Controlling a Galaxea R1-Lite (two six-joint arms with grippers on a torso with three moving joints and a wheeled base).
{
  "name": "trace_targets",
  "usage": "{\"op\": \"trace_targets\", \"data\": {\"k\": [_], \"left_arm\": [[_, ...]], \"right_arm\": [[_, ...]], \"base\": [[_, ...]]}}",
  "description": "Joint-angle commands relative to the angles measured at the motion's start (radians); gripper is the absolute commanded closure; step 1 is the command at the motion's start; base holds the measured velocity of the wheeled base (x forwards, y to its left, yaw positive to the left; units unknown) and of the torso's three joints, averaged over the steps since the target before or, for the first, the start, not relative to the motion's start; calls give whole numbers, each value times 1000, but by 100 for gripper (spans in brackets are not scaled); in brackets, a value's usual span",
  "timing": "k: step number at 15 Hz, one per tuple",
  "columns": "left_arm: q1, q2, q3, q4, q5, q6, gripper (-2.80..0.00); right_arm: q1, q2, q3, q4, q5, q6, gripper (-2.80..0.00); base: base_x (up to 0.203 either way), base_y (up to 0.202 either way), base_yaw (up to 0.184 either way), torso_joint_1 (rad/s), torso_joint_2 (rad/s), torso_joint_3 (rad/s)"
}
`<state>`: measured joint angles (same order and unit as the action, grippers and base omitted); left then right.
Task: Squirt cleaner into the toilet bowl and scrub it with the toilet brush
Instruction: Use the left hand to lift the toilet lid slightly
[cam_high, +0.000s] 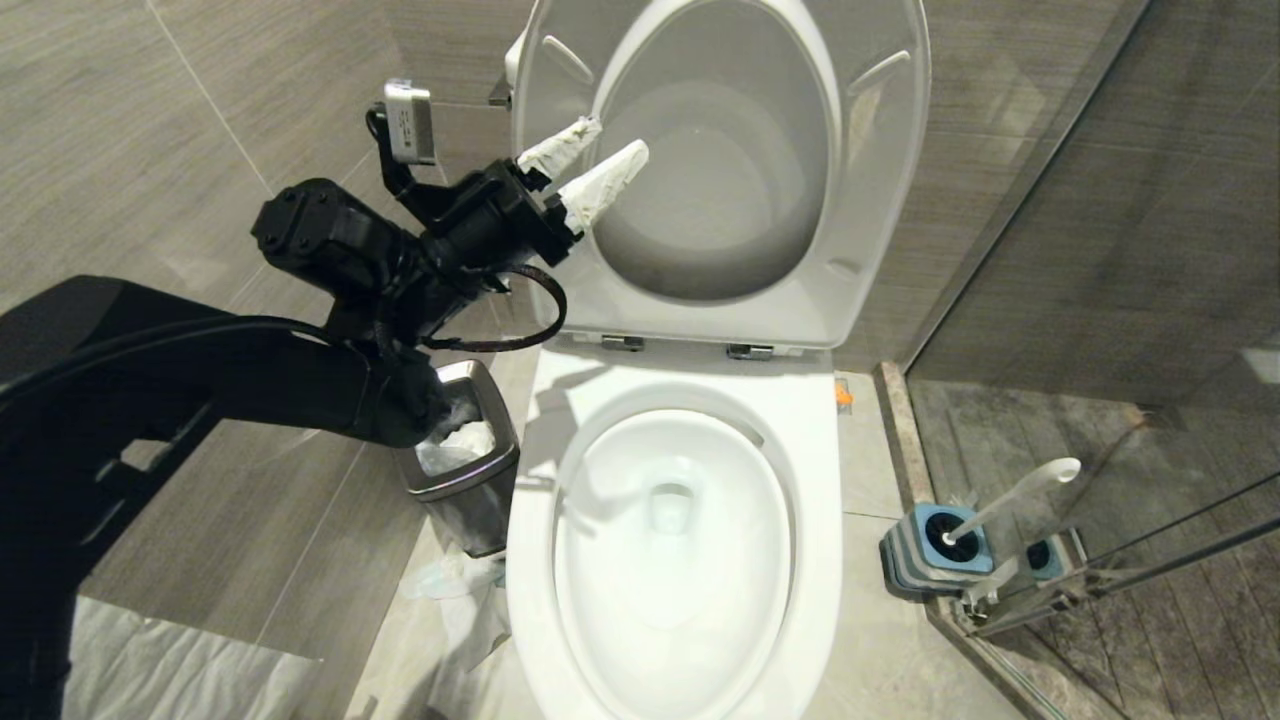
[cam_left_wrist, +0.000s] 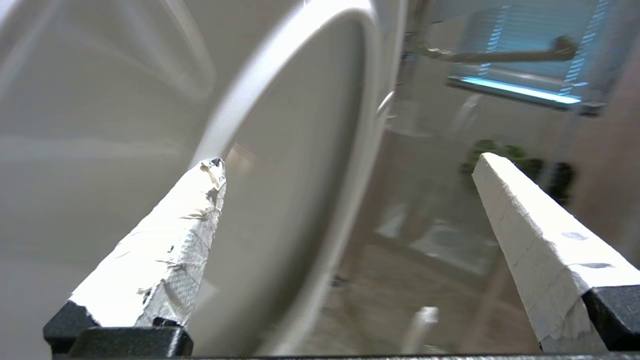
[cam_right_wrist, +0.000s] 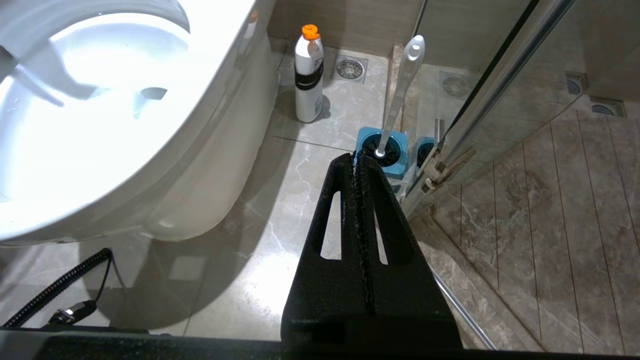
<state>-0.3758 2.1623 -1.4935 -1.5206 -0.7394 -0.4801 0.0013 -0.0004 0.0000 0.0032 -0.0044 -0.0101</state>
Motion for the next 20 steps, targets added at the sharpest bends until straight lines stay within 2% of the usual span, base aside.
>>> {"op": "trace_targets", "data": {"k": [1, 7, 14, 20], "left_arm": [[24, 100, -85, -9, 1, 26, -280], [75, 199, -288, 83, 8, 28, -280], [76, 299, -430, 176, 14, 61, -280], [86, 349, -445, 201, 14, 118, -280]], "right_arm": [[0, 0, 2, 0, 0, -1, 0], [0, 0, 2, 0, 0, -1, 0], [0, -1, 2, 0, 0, -1, 0], [0, -1, 1, 0, 0, -1, 0]], "base": [[0, 0, 0, 0, 0, 0], [0, 0, 0, 0, 0, 0], [0, 0, 0, 0, 0, 0], [0, 0, 0, 0, 0, 0]]}}
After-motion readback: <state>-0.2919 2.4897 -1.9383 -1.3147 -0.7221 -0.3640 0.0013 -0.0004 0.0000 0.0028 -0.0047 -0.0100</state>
